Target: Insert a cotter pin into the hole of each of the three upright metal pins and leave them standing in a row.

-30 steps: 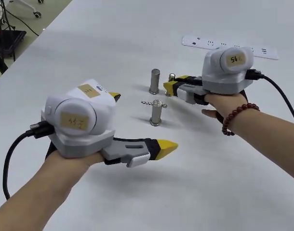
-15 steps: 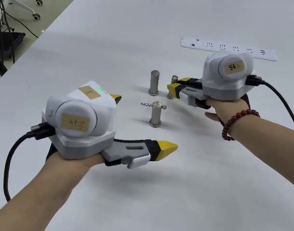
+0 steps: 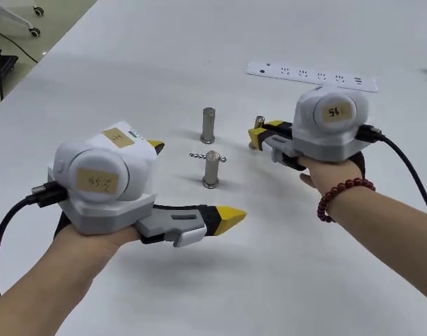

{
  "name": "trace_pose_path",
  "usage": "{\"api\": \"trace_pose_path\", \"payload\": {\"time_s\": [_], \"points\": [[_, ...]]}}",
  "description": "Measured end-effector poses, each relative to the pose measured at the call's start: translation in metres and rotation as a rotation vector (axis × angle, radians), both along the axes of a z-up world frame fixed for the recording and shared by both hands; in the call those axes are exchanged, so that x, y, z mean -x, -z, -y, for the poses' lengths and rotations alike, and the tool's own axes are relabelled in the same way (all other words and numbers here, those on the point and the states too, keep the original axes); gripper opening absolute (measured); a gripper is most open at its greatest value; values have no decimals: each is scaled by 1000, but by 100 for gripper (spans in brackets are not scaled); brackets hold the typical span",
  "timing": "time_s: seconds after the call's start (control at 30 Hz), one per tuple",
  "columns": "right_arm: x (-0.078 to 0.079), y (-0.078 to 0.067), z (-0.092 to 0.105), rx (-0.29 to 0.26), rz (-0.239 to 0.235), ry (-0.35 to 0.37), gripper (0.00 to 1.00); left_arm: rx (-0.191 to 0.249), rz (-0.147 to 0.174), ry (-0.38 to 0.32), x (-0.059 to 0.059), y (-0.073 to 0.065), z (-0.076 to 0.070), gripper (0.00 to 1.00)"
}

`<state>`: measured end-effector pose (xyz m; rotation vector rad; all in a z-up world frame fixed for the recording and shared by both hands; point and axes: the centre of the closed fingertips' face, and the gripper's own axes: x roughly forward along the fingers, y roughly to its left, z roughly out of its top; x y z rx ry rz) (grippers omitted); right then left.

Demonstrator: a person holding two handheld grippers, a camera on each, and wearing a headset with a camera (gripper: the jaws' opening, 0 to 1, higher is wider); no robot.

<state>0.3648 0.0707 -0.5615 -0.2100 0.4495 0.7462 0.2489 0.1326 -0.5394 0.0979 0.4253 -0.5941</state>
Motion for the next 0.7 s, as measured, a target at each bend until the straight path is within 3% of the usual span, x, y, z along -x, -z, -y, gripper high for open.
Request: {"api": "trace_pose_path", "payload": {"time_s": [0.17, 0.27, 0.47, 0.7], "points": [[4, -3, 10, 13, 11, 46, 4, -5, 0, 15, 3, -1, 3, 94], [15, -9, 15, 18, 21, 68, 4, -4, 4, 19, 4, -3, 5, 94], [22, -9, 24, -13, -12, 122, 4, -14, 4, 26, 9, -7, 7, 94], [47, -10, 29, -1, -5, 141, 4, -19, 6, 25, 20, -14, 9, 94]]}}
